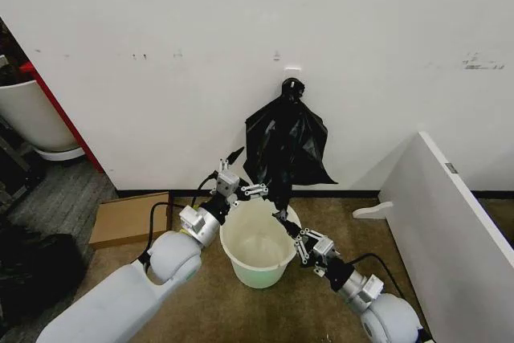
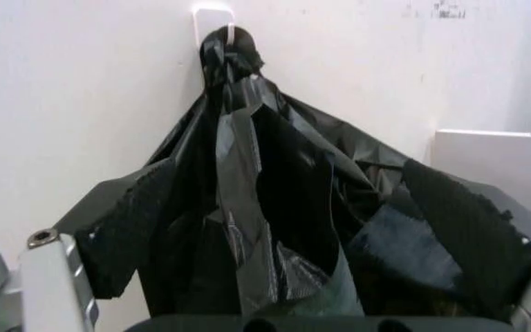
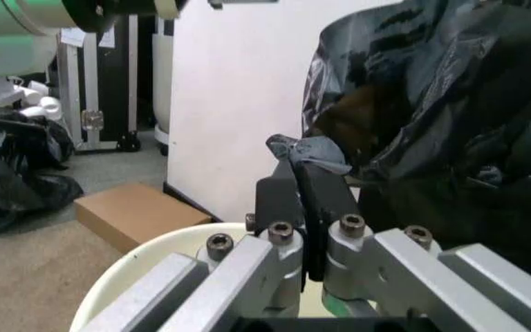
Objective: Place the garbage bag over the trash bin.
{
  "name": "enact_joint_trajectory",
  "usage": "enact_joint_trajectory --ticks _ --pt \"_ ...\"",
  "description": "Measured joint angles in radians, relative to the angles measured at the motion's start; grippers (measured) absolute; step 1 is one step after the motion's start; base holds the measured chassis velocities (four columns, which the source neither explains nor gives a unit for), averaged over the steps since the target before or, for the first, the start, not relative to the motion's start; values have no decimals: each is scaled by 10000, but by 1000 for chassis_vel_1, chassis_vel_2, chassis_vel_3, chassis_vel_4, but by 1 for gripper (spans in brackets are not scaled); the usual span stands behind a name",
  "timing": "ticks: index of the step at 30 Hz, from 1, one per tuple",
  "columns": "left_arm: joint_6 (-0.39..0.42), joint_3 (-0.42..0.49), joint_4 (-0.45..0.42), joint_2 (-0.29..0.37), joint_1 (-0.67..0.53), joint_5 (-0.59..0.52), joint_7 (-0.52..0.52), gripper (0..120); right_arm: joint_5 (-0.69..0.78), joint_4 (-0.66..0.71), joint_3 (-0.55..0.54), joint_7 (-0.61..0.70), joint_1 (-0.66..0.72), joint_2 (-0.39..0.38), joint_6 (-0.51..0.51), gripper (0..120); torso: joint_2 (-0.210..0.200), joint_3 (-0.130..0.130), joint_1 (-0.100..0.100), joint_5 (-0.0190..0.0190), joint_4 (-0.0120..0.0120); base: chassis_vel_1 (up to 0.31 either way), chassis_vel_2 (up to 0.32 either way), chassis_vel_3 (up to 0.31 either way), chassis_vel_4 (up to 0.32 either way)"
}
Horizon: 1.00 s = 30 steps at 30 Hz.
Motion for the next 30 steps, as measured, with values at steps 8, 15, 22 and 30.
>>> enact_joint_trajectory --ticks 8,15,22,30 --pt "143 608 384 -67 -500 -288 -1 81 12 73 33 26 16 -26 0 0 0 0 0 0 -1 0 0 0 0" --pt "255 835 653 -217 -601 -323 -170 54 54 204 69 72 -28 -65 -12 0 1 0 0 0 -1 0 0 0 0" --pt "263 839 829 -261 -733 -264 -168 30 76 213 104 115 -20 -87 -21 0 1 0 0 0 -1 0 0 0 0" --pt "249 695 890 -291 -671 -283 -230 3 76 224 79 175 -68 -81 -21 0 1 0 0 0 -1 0 0 0 0"
